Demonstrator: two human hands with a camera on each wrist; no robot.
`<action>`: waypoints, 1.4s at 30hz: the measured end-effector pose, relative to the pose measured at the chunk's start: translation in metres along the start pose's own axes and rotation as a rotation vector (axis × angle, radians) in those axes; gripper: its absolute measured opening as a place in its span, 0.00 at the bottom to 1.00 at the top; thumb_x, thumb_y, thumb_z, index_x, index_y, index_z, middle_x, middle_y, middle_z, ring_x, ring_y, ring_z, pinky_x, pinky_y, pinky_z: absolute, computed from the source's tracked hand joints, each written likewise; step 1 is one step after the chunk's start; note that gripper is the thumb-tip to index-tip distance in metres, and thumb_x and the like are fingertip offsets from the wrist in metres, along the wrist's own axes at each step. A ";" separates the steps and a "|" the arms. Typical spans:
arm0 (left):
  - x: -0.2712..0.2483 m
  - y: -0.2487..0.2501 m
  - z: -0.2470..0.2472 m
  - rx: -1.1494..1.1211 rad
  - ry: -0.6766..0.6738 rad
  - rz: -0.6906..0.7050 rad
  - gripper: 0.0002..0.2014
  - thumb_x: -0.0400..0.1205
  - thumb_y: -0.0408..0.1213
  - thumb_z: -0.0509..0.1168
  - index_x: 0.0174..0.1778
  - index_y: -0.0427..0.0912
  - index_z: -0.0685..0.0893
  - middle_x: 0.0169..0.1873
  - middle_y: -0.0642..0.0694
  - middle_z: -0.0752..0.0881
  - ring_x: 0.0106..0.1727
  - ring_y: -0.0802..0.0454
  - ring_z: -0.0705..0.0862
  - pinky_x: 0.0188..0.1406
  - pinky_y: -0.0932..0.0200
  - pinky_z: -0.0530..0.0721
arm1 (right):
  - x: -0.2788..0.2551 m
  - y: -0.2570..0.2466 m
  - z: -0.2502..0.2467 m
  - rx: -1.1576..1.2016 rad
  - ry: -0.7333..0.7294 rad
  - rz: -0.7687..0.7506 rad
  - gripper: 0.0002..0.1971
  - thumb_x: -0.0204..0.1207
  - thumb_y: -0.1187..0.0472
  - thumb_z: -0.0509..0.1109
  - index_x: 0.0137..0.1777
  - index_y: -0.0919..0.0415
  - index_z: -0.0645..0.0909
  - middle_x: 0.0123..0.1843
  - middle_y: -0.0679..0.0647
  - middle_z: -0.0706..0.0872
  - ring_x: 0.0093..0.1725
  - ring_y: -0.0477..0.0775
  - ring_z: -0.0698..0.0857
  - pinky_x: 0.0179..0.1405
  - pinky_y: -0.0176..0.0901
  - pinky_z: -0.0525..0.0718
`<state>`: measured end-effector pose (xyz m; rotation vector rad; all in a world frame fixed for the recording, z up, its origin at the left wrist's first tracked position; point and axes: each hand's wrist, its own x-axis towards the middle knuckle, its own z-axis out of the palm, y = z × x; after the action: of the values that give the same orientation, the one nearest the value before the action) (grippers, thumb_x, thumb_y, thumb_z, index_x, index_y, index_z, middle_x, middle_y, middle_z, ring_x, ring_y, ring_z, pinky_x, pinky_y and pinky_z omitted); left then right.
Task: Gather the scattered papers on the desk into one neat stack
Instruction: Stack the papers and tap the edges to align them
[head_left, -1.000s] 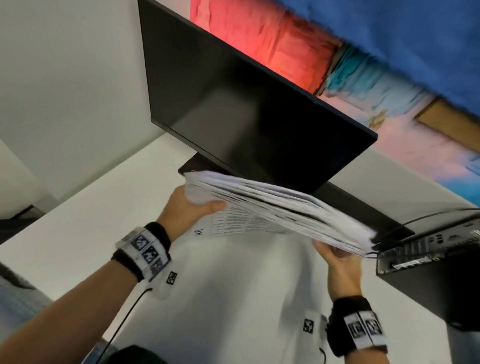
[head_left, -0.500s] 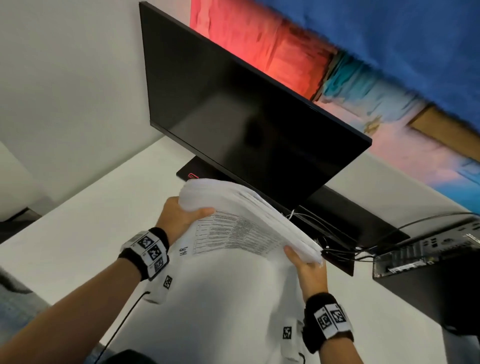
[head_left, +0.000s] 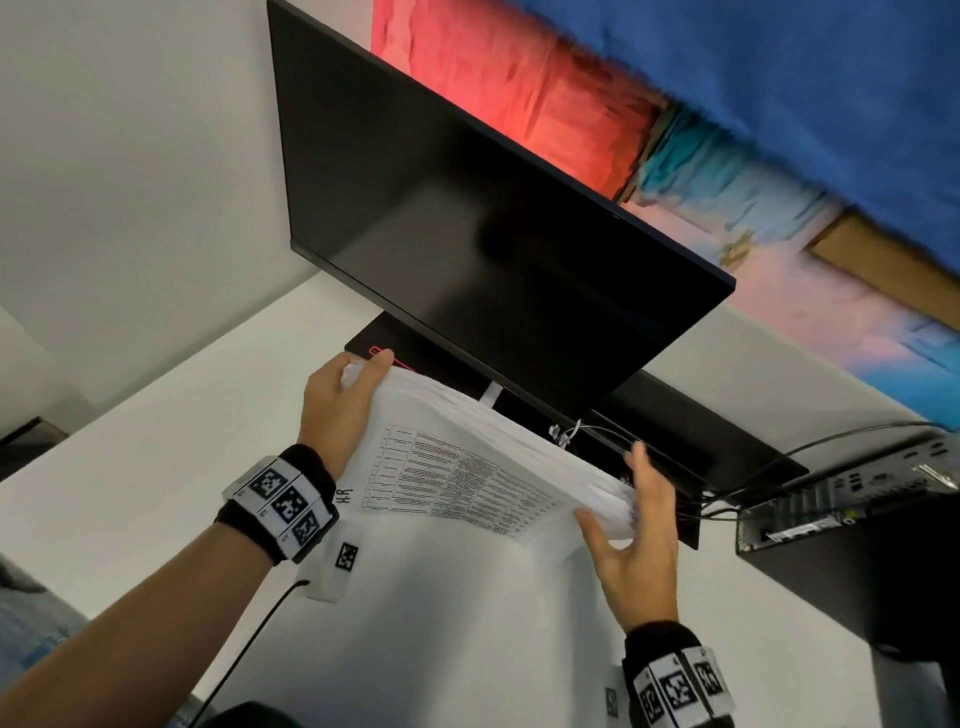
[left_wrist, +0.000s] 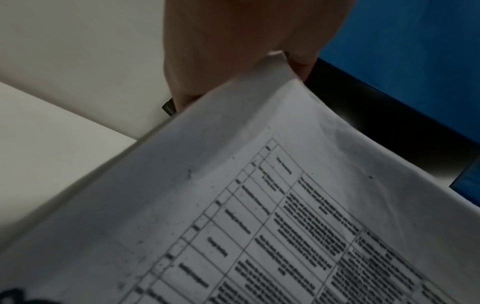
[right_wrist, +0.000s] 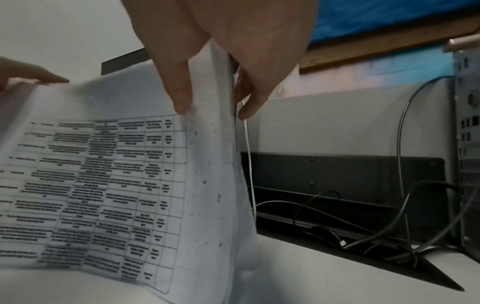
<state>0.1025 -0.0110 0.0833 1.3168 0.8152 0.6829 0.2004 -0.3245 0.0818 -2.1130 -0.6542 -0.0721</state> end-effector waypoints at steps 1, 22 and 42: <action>0.002 0.000 0.002 0.003 0.011 -0.009 0.16 0.81 0.49 0.68 0.33 0.43 0.76 0.31 0.51 0.80 0.36 0.52 0.79 0.41 0.57 0.77 | 0.001 0.003 -0.001 -0.019 -0.004 -0.015 0.40 0.72 0.70 0.79 0.83 0.52 0.69 0.73 0.47 0.74 0.73 0.39 0.75 0.69 0.31 0.78; -0.013 -0.004 0.003 0.135 -0.202 0.073 0.10 0.75 0.28 0.77 0.50 0.34 0.86 0.41 0.54 0.92 0.47 0.52 0.93 0.44 0.59 0.90 | 0.018 -0.006 0.000 0.492 0.243 0.442 0.14 0.77 0.62 0.77 0.62 0.64 0.86 0.57 0.58 0.92 0.56 0.57 0.91 0.54 0.41 0.90; 0.001 0.001 0.025 -0.033 -0.085 -0.005 0.12 0.81 0.49 0.70 0.40 0.43 0.85 0.36 0.50 0.89 0.34 0.61 0.88 0.31 0.68 0.84 | 0.021 0.014 0.017 0.346 0.193 0.353 0.38 0.72 0.70 0.80 0.78 0.46 0.68 0.60 0.50 0.82 0.61 0.42 0.85 0.69 0.47 0.82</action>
<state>0.1243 -0.0237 0.0856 1.3050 0.7352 0.6295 0.2223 -0.3084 0.0669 -1.8270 -0.1584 0.0319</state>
